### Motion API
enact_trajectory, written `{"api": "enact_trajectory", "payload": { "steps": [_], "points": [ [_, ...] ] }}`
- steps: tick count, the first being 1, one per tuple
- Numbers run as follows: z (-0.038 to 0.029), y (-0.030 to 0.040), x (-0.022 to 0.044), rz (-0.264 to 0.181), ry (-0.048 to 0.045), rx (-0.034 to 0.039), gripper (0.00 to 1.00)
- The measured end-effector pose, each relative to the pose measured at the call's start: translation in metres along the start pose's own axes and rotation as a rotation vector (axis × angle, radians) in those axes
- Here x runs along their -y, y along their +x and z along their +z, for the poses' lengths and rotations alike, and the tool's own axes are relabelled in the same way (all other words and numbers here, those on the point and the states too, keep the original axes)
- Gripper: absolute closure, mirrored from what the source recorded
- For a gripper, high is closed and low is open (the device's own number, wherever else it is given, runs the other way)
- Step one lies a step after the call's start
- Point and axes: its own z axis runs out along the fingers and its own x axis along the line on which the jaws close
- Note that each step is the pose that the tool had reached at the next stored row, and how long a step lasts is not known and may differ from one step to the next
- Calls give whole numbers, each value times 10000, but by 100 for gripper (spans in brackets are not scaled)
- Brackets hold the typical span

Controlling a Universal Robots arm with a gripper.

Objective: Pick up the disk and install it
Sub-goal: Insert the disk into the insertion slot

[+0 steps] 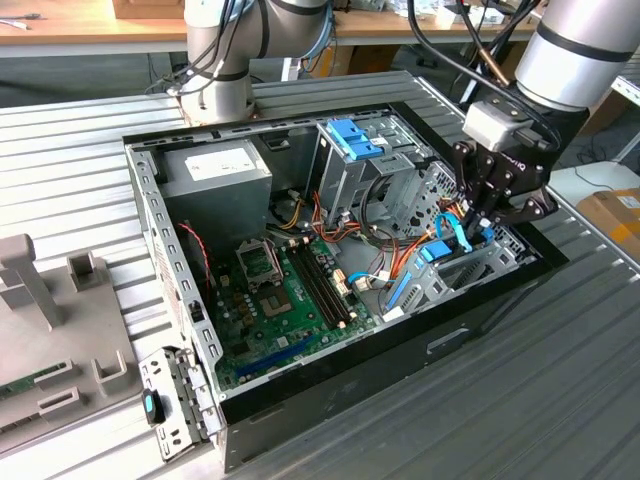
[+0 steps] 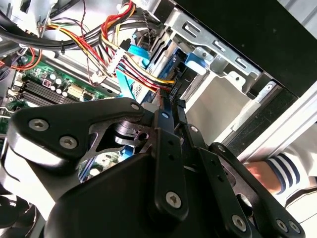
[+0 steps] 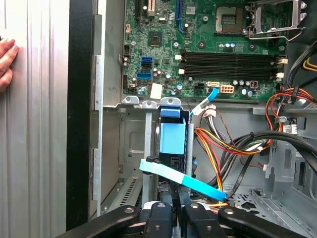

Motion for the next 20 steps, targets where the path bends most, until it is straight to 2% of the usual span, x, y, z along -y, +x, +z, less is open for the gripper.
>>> {"api": "enact_trajectory", "payload": {
  "steps": [4,5,6,8,20],
  "points": [
    [7,-30,0,56,1,0,84],
    [8,-30,2,82,-2,-15,84],
    [13,-31,5,108,-6,-61,84],
    [17,-31,8,159,-10,-92,84],
    [49,-33,7,175,-12,-95,84]
  ]
}}
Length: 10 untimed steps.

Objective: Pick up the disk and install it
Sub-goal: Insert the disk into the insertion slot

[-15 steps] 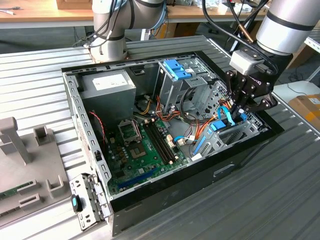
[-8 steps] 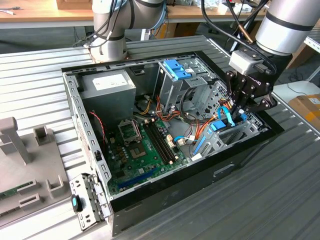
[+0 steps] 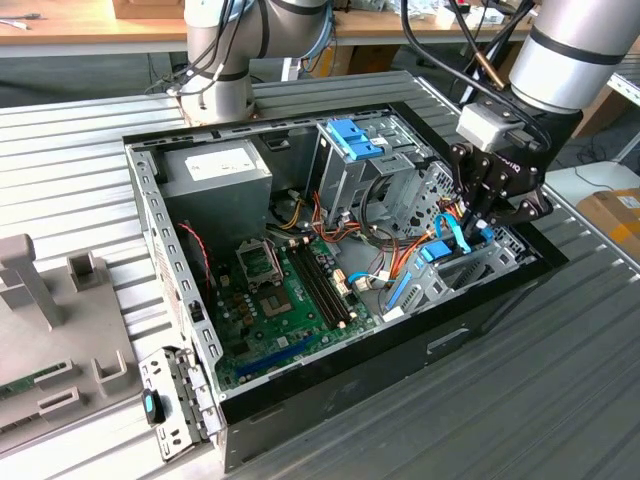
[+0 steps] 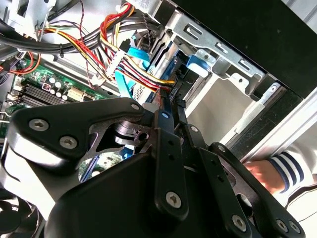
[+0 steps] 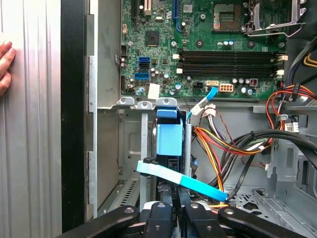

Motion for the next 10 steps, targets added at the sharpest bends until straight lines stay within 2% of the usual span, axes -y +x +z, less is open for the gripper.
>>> {"api": "enact_trajectory", "payload": {
  "steps": [3,6,7,8,10],
  "points": [
    [2,0,0,1,0,3,84],
    [-52,5,1,1,2,3,84],
    [-52,5,1,1,7,7,84],
    [-50,5,-6,5,47,15,84],
    [-51,5,-12,18,60,32,84]
  ]
}}
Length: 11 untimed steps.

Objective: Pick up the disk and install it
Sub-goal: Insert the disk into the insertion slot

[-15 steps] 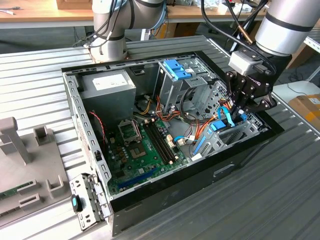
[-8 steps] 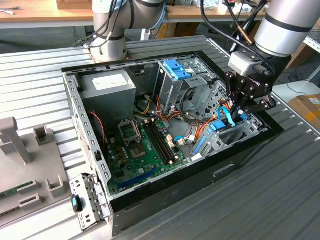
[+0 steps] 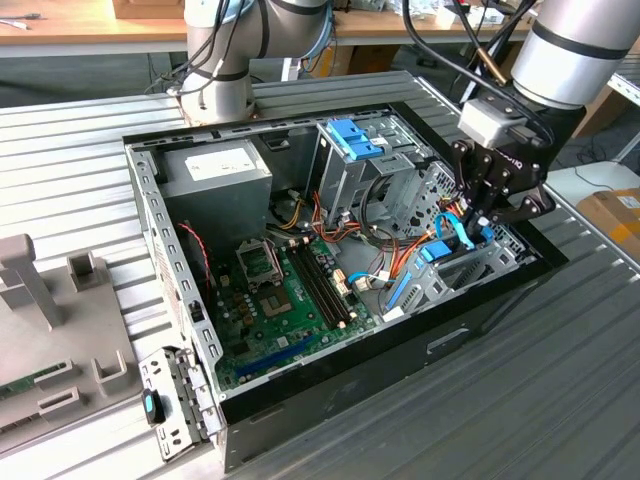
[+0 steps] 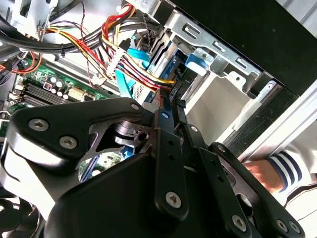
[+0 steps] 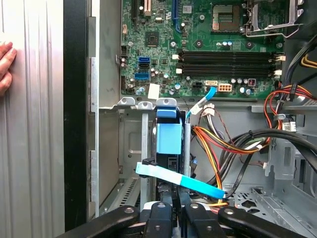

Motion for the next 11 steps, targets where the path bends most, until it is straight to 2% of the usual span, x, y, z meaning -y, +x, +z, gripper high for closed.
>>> {"api": "enact_trajectory", "payload": {
  "steps": [6,11],
  "points": [
    [3,-2,0,351,-28,-13,84],
    [3,-11,0,358,-29,-13,84]
  ]
}}
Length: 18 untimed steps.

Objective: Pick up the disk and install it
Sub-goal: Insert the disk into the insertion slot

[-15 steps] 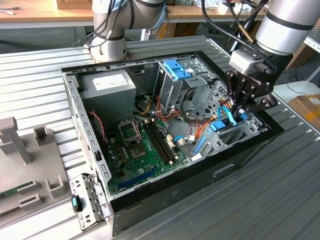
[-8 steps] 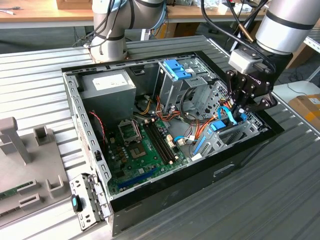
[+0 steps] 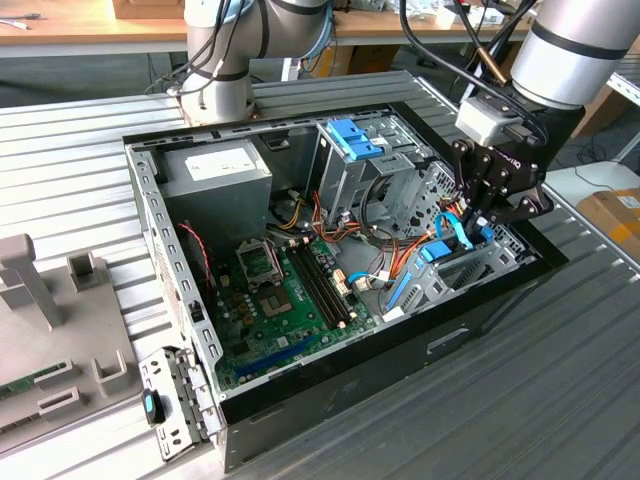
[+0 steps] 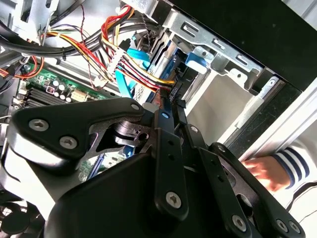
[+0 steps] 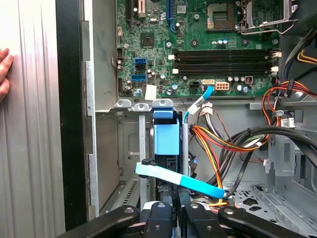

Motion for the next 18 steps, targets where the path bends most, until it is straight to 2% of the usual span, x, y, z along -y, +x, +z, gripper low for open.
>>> {"api": "enact_trajectory", "payload": {
  "steps": [3,7,18],
  "points": [
    [23,-4,4,1,0,-3,84],
    [26,-5,17,1,0,-1,84],
    [31,2,-2,1,8,-1,84]
  ]
}}
